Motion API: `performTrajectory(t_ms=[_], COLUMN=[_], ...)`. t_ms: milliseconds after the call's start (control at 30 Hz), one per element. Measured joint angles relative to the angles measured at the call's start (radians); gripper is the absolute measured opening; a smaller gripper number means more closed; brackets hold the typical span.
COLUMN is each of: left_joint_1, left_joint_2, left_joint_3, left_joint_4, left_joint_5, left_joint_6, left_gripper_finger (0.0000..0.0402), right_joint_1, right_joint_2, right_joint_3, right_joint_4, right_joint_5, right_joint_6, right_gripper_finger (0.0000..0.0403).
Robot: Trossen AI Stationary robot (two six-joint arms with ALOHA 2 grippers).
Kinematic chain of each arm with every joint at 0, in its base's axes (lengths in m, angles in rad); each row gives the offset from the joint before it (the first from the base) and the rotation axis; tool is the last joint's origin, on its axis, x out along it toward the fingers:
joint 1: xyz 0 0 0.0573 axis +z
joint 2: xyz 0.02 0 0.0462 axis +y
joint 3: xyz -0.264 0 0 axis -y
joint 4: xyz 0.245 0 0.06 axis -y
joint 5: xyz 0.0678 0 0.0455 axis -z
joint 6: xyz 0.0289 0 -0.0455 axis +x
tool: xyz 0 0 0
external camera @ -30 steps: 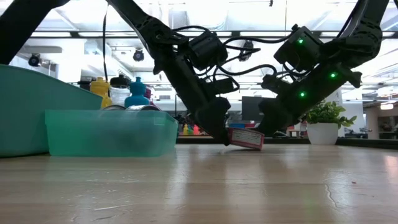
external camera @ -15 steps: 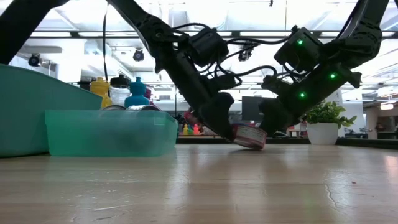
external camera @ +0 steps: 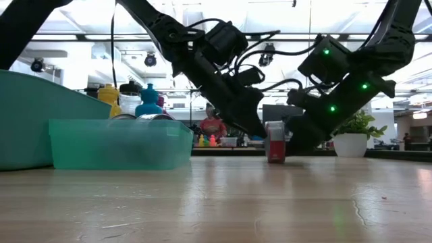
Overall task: Pick & Place Food Item
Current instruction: Put the red tuna can into the light green bin
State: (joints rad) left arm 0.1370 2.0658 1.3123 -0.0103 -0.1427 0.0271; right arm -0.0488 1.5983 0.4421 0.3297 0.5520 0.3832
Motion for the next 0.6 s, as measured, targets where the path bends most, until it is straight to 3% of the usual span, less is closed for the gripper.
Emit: performTrajectory(t_ms=[600], left_joint_1=[0.0], left_joint_2=[-0.006], left_joint_3=[-0.001], left_joint_4=[-0.004], left_joint_5=[0.004], left_joint_6=[0.001], left_gripper_finger=[0.0264], right_joint_1=[0.001], right_joint_2=[-0.002], right_joint_3=[0.001], right_joint_4=[0.01], right_joint_5=[0.013], right_joint_6=[0.002], right_gripper_finger=[0.0147])
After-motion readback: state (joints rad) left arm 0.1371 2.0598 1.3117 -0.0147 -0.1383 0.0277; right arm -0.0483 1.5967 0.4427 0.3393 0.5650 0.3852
